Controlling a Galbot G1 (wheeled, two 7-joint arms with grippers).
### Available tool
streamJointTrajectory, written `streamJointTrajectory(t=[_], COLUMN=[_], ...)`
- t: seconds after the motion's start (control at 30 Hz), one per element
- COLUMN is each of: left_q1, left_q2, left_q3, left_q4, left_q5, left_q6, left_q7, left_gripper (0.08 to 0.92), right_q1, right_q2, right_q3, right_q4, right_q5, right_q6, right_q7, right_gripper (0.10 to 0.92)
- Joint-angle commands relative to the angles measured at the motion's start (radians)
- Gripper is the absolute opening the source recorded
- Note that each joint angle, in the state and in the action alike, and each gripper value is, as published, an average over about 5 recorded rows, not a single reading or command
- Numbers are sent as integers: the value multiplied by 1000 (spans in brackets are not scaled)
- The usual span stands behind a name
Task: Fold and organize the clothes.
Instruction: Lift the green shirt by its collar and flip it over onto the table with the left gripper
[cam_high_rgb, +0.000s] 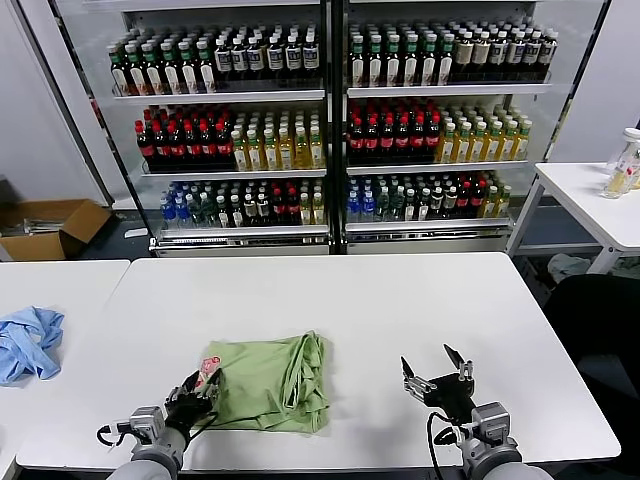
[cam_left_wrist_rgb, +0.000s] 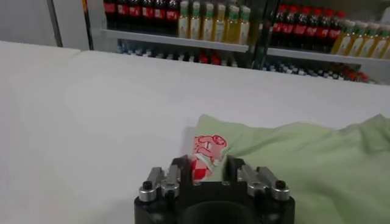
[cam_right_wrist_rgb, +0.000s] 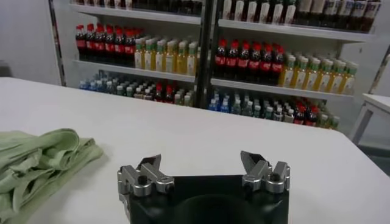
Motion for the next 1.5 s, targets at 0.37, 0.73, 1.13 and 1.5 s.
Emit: streamJointTrajectory(t=[0.37, 0.73, 1.13, 1.5], left_q1=[16, 48, -47, -113], left_q2=[23, 218, 36, -269], left_q3=[-100, -714, -36, 409], left_q4=[-94, -210, -279, -213], left_q5=[-88, -461, -186, 114], left_q6=[-15, 148, 147, 104], left_q7=[35, 15, -12, 9], left_gripper=[156, 106, 106, 106], right_q1=[10, 31, 14, 12], right_q2=[-4, 0, 6, -2], right_q3=[0, -9, -3, 1], right_q4=[3, 1, 10, 20], right_q5=[1, 1, -10, -20], right_q6=[1, 5, 10, 2], right_q7=[0, -2, -2, -1], right_gripper=[823, 823, 823, 823])
